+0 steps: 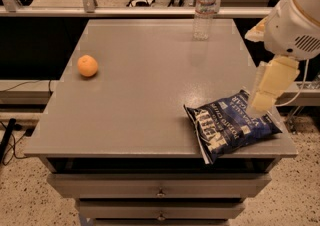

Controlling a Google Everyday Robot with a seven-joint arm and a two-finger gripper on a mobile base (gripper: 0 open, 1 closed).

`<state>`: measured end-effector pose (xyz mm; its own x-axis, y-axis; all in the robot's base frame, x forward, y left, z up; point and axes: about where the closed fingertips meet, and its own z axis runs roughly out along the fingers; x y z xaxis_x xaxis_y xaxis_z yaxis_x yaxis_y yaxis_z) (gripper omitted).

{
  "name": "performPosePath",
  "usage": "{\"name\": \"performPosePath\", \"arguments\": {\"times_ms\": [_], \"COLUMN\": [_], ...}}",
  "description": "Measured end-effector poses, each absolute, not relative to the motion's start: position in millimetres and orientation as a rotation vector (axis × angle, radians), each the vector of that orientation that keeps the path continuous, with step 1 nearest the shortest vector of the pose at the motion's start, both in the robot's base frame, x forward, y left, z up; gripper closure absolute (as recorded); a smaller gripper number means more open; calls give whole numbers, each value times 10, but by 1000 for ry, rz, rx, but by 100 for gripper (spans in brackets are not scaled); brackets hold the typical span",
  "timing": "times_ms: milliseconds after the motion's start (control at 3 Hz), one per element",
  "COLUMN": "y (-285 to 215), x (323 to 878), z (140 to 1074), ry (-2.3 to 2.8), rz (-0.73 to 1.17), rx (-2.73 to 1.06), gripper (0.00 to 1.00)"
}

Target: Move orange near water bottle

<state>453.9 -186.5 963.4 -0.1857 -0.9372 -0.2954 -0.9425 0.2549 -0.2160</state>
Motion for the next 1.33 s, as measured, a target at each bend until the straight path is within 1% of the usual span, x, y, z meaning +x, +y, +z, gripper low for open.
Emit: {"name": "performPosePath", "arguments": {"times_ms": [333,667,1000,1333], "y": [-1358,-574,-119,-73], "x": [4756,4979,5053,5068], "z": [9525,9561,9658,9683], "ry": [2096,1994,1940,1931], "rz": [141,244,297,299], "rx": [-1692,-1630,-1583,-1574], "gripper": [0,0,0,0]}}
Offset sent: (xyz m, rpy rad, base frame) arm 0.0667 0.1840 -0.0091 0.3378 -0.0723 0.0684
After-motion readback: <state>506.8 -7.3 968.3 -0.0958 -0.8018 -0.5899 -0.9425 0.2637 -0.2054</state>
